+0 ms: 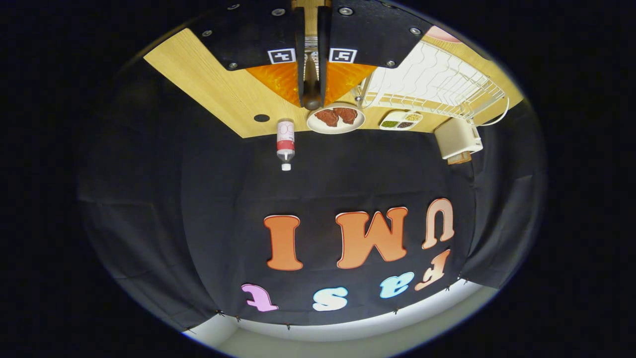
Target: Take the plate from the dish rack, then take the spoon from the basket and place it into the plate.
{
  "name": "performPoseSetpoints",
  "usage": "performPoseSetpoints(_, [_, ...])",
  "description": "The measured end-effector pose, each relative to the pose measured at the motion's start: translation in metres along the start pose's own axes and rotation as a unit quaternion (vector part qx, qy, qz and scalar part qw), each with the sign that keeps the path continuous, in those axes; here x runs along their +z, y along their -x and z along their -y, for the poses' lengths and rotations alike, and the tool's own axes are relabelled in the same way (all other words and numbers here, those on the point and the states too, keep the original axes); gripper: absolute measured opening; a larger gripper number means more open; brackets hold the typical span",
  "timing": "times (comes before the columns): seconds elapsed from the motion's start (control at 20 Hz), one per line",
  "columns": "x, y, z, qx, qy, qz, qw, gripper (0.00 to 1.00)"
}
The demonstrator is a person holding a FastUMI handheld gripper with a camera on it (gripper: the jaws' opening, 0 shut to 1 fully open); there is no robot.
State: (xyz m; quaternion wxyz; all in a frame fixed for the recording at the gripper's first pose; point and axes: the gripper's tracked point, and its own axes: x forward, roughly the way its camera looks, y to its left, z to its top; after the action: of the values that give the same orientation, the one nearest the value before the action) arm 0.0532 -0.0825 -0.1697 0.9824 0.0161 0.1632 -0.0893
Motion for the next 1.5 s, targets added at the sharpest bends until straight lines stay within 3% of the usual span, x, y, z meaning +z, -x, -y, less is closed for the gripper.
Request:
performPoseSetpoints(0.3, [0.042,0.033,-0.027,0.036,0.005,0.032,0.999,0.10])
performPoseSetpoints(0.75, [0.051,0.085,-0.089,0.145,0.005,0.028,0.989,0.10])
performPoseSetpoints(1.15, [-0.013,0.108,-0.157,0.234,0.050,-0.018,0.971,0.10])
performPoseSetpoints(1.5, [-0.048,0.130,-0.200,0.295,0.052,-0.048,0.953,0.10])
